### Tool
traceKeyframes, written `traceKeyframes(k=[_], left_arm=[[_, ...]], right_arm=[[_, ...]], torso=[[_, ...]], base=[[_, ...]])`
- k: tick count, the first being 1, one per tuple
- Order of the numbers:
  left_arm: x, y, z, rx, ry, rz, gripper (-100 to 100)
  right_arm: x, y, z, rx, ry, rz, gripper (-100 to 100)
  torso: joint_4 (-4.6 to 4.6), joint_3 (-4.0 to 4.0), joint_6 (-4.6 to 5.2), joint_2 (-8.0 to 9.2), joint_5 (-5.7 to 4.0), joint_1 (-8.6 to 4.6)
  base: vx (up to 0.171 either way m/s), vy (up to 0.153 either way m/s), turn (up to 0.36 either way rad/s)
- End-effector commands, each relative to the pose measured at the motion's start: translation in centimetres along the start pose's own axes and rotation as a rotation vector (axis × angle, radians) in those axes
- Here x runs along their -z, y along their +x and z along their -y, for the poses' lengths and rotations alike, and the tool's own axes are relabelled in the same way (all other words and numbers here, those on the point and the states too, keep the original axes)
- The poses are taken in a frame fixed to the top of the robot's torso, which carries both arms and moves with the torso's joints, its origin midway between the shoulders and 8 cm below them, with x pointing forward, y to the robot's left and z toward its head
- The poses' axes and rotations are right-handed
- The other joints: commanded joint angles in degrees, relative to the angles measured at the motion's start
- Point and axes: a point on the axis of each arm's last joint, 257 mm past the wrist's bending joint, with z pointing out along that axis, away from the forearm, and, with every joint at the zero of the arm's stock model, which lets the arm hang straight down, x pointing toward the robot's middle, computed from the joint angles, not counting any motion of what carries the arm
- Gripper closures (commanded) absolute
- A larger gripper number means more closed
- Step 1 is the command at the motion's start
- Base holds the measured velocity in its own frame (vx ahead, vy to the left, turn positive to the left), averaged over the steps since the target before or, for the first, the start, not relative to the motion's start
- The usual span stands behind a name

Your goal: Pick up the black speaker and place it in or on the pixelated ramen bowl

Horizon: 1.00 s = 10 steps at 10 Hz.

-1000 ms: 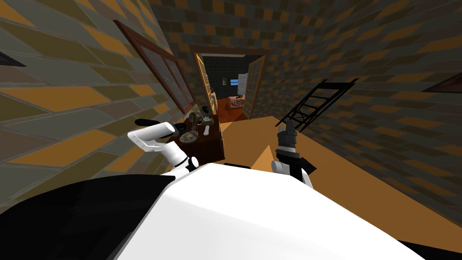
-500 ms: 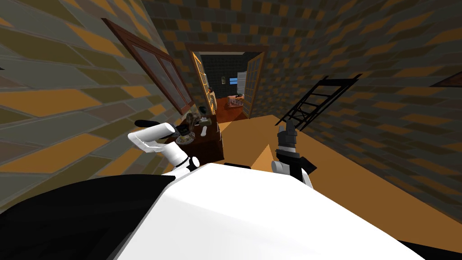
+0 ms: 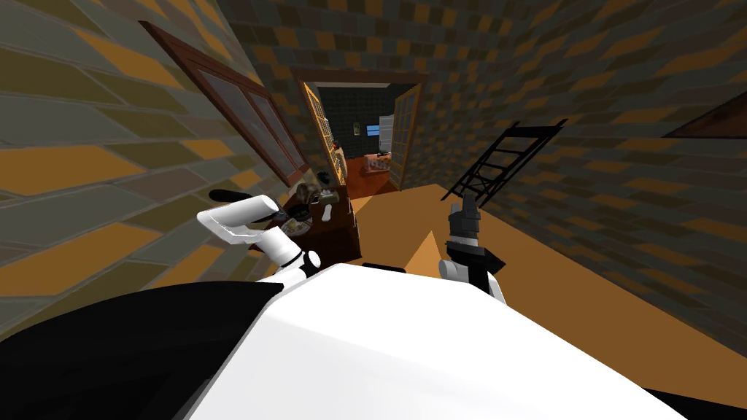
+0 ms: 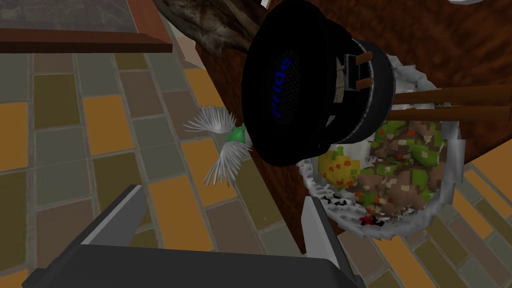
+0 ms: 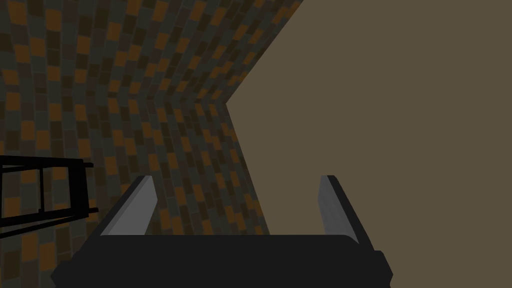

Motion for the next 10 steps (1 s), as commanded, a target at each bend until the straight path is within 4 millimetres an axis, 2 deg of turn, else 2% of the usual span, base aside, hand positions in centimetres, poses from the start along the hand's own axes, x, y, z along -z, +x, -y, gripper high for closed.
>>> traceKeyframes(k=[1,4,5,6,10], left_arm=[[0.0,-0.8,0.8,0.012,-0.01,0.02,-100],[0.3,-2.3,2.4,0.037,-0.02,0.057,-100],[0.2,-2.1,2.1,0.032,-0.017,0.051,-100],[0.2,-2.1,2.1,0.033,-0.019,0.052,0],[0.2,-2.1,2.1,0.033,-0.018,0.052,0]], right_arm=[[0.0,0.0,0.0,0.0,0.0,0.0,0],[0.0,0.0,0.0,0.0,0.0,0.0,0],[0.0,0.0,0.0,0.0,0.0,0.0,0],[0.0,0.0,0.0,0.0,0.0,0.0,0],[0.0,0.0,0.0,0.0,0.0,0.0,0]], torso=[[0.0,0.0,0.0,0.0,0.0,0.0],[0.02,0.06,-0.03,0.09,0.02,0.03],[0.02,0.04,-0.04,0.06,0.01,0.01],[0.0,-0.01,-0.05,-0.03,0.02,-0.02],[-0.03,-0.09,-0.05,-0.16,0.01,-0.05]], base=[[-0.059,0.029,-0.13],[-0.065,0.024,-0.144],[-0.023,0.007,-0.015],[0.0,0.0,0.0],[0.0,0.0,0.0]])
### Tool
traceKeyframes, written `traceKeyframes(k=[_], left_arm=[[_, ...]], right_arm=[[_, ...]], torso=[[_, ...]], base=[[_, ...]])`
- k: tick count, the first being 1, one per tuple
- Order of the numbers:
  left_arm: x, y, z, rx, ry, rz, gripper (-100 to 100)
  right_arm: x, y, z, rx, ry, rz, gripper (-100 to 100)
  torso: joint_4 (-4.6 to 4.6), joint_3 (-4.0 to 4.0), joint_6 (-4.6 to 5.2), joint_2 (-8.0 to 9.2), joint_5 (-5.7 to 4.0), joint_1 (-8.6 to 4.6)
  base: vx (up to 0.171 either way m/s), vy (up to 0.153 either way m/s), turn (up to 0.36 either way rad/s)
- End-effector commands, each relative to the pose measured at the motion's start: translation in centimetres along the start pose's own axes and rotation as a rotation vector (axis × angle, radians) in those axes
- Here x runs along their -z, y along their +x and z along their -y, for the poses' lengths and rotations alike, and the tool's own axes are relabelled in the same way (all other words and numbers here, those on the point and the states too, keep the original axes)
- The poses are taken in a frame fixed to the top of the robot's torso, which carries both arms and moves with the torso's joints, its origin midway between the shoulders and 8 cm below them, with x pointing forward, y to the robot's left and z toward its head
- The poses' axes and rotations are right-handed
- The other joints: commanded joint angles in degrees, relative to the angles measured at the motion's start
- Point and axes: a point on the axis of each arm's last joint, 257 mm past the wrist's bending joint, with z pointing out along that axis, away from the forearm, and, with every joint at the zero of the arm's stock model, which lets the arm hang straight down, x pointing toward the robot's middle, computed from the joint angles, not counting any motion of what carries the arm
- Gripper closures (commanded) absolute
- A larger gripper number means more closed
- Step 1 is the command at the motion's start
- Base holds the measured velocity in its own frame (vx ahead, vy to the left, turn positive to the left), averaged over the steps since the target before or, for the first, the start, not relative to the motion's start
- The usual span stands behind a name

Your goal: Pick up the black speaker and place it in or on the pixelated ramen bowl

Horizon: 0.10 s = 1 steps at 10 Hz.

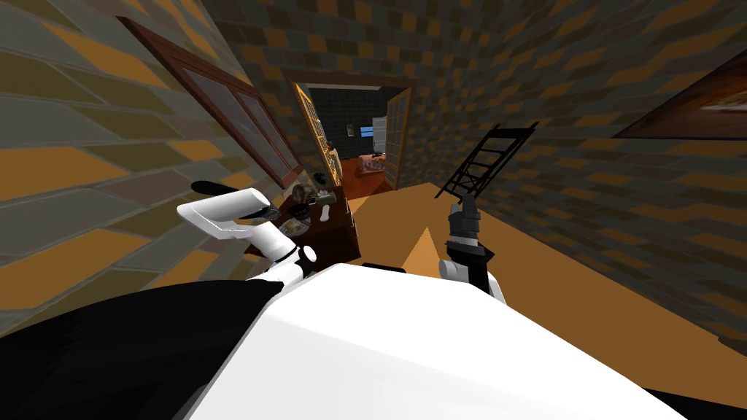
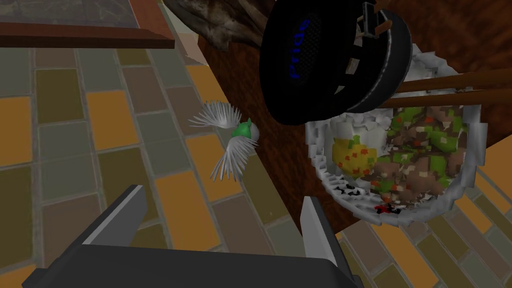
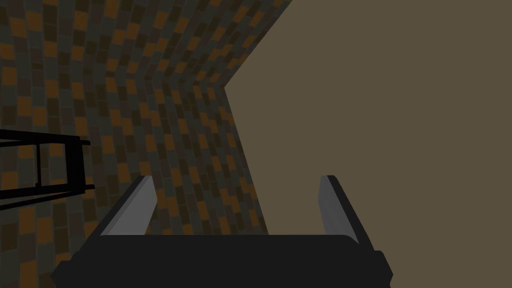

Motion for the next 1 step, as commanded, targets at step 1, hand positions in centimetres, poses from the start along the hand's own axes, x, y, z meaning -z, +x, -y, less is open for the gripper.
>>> traceKeyframes(k=[1], left_arm=[[0.0,0.0,0.0,0.0,0.0,0.0,0]], right_arm=[[0.0,0.0,0.0,0.0,0.0,0.0,0]], torso=[[0.0,0.0,0.0,0.0,0.0,0.0]], base=[[0.0,0.0,0.0]])
